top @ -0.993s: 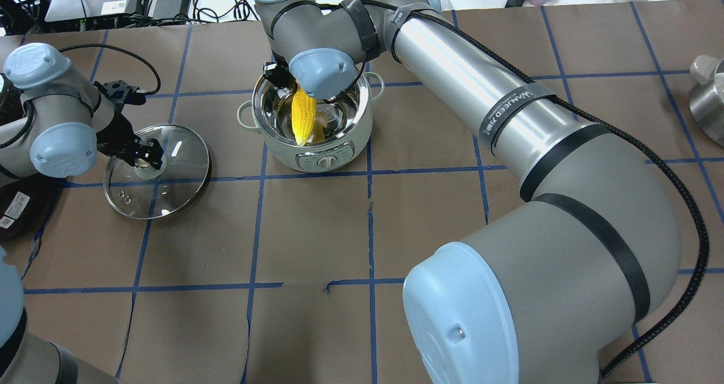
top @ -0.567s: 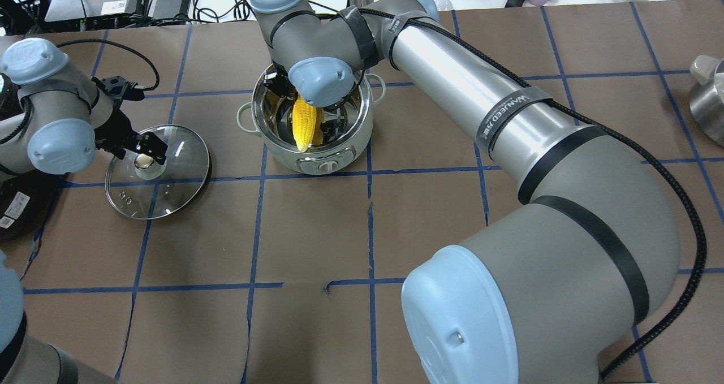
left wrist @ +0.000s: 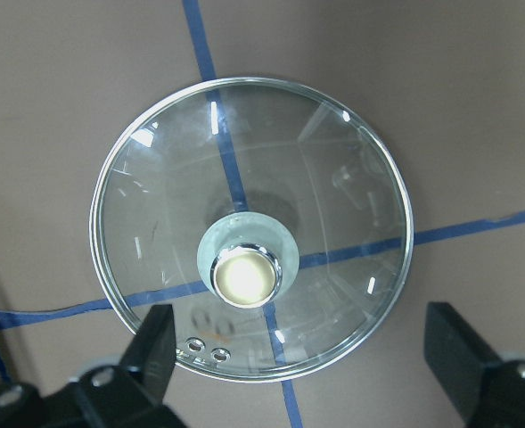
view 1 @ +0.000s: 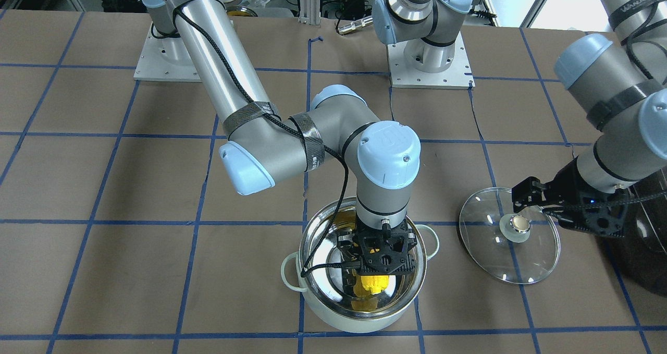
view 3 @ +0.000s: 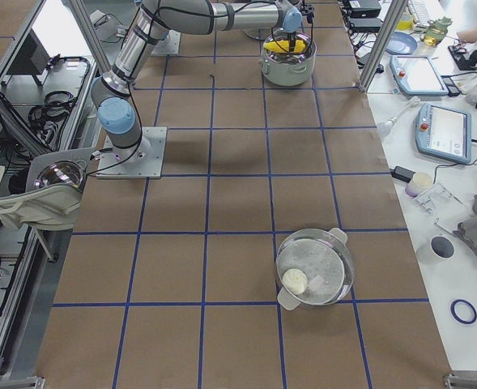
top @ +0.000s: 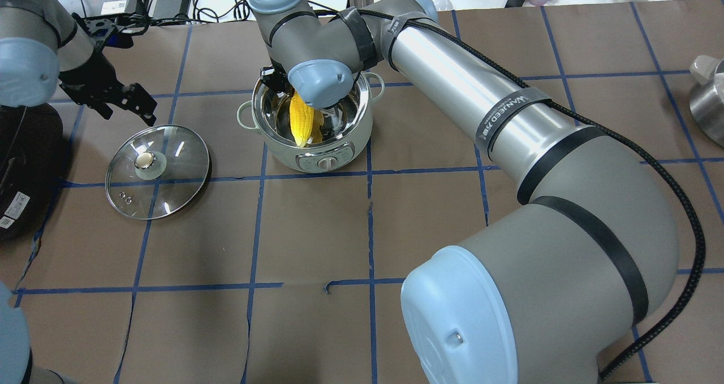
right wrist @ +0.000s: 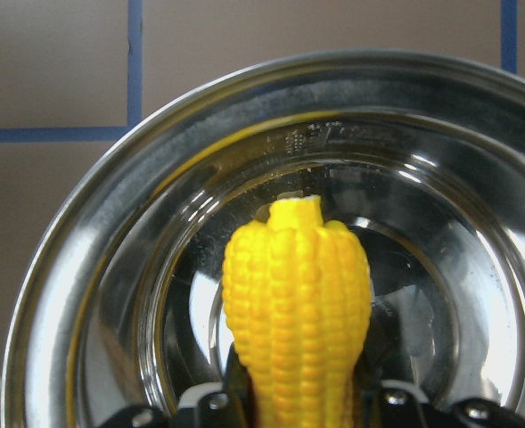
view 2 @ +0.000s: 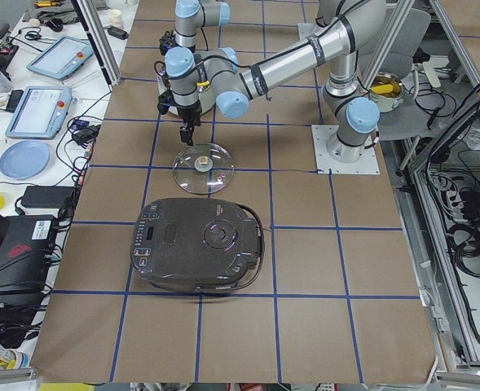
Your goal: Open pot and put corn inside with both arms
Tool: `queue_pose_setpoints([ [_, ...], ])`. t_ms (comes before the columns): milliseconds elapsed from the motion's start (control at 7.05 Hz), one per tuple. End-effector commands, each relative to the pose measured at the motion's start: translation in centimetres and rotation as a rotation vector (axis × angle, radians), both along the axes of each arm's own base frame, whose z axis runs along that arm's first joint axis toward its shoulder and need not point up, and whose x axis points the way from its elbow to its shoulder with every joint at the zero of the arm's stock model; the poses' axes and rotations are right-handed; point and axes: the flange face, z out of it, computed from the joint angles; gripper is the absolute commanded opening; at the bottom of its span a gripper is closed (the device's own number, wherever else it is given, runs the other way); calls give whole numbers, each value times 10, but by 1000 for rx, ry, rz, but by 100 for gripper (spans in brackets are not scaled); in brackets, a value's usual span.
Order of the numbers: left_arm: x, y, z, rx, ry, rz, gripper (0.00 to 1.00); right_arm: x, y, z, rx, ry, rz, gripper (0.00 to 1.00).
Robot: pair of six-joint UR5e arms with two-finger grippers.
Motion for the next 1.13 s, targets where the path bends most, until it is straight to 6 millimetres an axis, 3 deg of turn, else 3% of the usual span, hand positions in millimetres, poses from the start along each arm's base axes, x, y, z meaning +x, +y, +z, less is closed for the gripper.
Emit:
queue_pose_setpoints([
  [0,-46,17,66,-18,-4,-31,100,-2,0,-7,-6,4,-1,52],
  [142,-60,31,102,-53,-14,14,100,-3,1,-10,-16,0,-1,60],
  [284,-73,46,131,-56,-13,39,100,-2,1,-10,-22,-5,-3,88],
  [426,-94,63,156,-58,-12,115,100,-3,1,-8,-19,-14,-10,100],
  [567,-134,80,167,-67,-20,163,100,-5,1,-1,-24,-20,-11,100],
  [709,-169,91,170,-70,-22,201,100,-15,0,24,-43,-30,-20,100],
  [851,-194,95,169,-72,-16,241,100,-30,1,50,-17,-58,-31,100],
  [993,-203,101,170,-73,-16,225,100,-63,-2,82,17,-69,-50,100],
])
